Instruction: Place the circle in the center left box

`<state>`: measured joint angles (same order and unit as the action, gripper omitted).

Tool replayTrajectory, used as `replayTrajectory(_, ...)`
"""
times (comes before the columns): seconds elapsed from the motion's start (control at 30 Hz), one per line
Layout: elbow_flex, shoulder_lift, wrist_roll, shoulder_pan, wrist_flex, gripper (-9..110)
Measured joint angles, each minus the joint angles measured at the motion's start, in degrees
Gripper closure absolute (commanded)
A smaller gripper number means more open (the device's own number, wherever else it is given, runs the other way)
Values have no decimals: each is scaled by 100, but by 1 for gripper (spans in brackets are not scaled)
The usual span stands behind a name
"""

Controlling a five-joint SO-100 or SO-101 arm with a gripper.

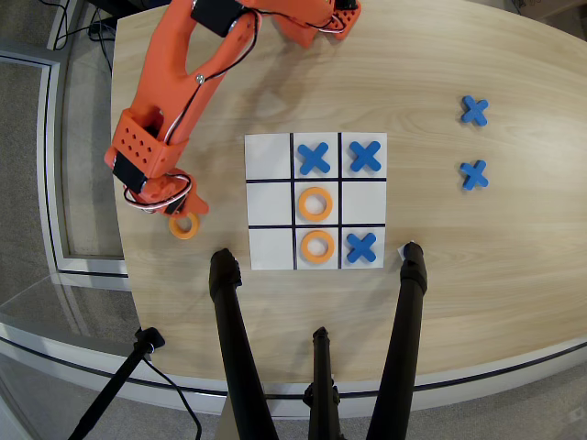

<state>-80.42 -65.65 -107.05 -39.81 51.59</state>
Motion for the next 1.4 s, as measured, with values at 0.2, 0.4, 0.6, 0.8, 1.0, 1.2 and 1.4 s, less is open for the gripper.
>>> replayTrajectory(0.2,9,35,0,-79,0,73)
replayTrajectory(0.4,-79,35,0,-62,18,73)
replayTrajectory(0.6,-264,70,0,-9,18,73)
replayTrajectory(0.8,-343,132,9,88,18,73)
replayTrajectory(1.0,-316,281,70,132,-9,73)
replayTrajectory(1.2,-211,396,88,123,-9,73)
replayTrajectory(1.4,-53,527,88,70,-44,85)
